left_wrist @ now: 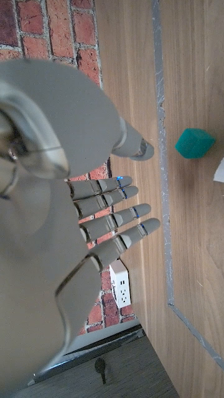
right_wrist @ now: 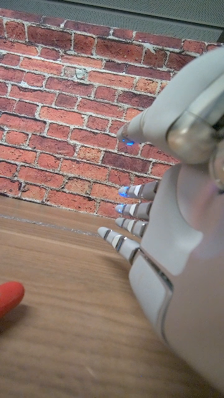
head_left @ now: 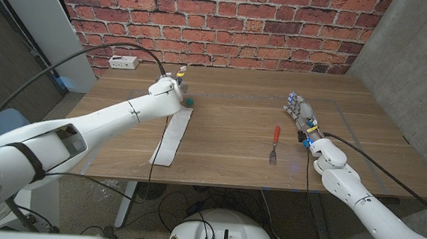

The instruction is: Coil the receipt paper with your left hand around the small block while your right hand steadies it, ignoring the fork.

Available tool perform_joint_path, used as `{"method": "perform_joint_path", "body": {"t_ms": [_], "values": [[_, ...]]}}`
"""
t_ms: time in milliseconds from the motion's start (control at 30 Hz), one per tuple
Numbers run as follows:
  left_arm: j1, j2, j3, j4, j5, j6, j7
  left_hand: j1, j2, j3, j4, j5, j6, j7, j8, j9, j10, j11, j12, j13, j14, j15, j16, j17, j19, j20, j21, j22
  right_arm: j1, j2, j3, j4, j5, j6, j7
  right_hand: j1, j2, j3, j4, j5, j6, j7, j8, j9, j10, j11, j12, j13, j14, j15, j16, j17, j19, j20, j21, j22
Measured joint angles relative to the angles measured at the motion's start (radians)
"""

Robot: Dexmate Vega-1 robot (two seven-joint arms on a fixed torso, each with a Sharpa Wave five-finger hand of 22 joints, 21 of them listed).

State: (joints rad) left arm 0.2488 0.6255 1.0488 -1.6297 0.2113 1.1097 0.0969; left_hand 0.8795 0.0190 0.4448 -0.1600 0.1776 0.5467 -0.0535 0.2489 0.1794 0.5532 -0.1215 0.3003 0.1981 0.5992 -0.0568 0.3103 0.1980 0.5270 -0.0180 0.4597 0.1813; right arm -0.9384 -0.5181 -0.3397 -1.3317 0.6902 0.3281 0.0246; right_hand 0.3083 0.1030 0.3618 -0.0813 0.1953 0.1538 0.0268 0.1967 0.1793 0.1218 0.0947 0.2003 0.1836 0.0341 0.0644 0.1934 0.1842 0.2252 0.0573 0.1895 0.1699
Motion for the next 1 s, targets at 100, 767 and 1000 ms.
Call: {"method": "perform_joint_path", "body": {"t_ms": [100, 767, 1000], "values": [[-0.047, -0.008, 0.052, 0.026, 0.019, 0.012, -0.045, 0.005, -0.005, -0.01, 0.002, 0.0, 0.0, 0.0, 0.0, 0.0, 0.002, -0.002, 0.0, 0.0, 0.0, 0.0, 0.0, 0.0, 0.007, 0.0, 0.0, 0.0, 0.002, 0.003, 0.001, 0.011, 0.003, 0.008, 0.009, 0.0, 0.0, 0.0, 0.0, 0.0, 0.0, 0.0, 0.0, 0.0, 0.002, 0.002, 0.0, 0.0, 0.0, 0.0, 0.0, 0.0, 0.0, 0.0, 0.0, 0.0], [-0.334, -0.122, 0.377, 0.255, 0.091, 0.049, -0.409, -0.019, -0.03, -0.047, 0.022, 0.015, 0.029, -0.018, -0.006, 0.005, 0.011, 0.004, -0.008, 0.005, 0.0, 0.0, -0.012, 0.0, -0.018, 0.025, -0.013, 0.003, -0.002, 0.016, 0.013, 0.064, 0.022, 0.06, 0.053, 0.0, 0.0, -0.004, -0.004, 0.0, 0.003, -0.004, 0.0, 0.0, 0.011, 0.011, 0.0, 0.0, 0.0, 0.0, 0.0, 0.0, 0.0, 0.0, 0.0, 0.005], [-0.365, -0.155, 0.429, 0.302, 0.109, 0.049, -0.459, -0.027, -0.045, -0.058, 0.025, 0.019, 0.029, -0.018, -0.006, 0.005, 0.016, -0.002, -0.008, 0.005, 0.003, 0.003, -0.012, -0.003, -0.018, 0.025, -0.013, 0.003, -0.011, 0.019, 0.018, 0.075, 0.03, 0.075, 0.063, 0.0, 0.0, -0.004, -0.004, 0.0, 0.003, -0.004, 0.0, 0.0, 0.011, 0.011, 0.0, 0.0, 0.0, 0.0, 0.0, 0.0, 0.0, 0.0, 0.0, 0.005]]}}
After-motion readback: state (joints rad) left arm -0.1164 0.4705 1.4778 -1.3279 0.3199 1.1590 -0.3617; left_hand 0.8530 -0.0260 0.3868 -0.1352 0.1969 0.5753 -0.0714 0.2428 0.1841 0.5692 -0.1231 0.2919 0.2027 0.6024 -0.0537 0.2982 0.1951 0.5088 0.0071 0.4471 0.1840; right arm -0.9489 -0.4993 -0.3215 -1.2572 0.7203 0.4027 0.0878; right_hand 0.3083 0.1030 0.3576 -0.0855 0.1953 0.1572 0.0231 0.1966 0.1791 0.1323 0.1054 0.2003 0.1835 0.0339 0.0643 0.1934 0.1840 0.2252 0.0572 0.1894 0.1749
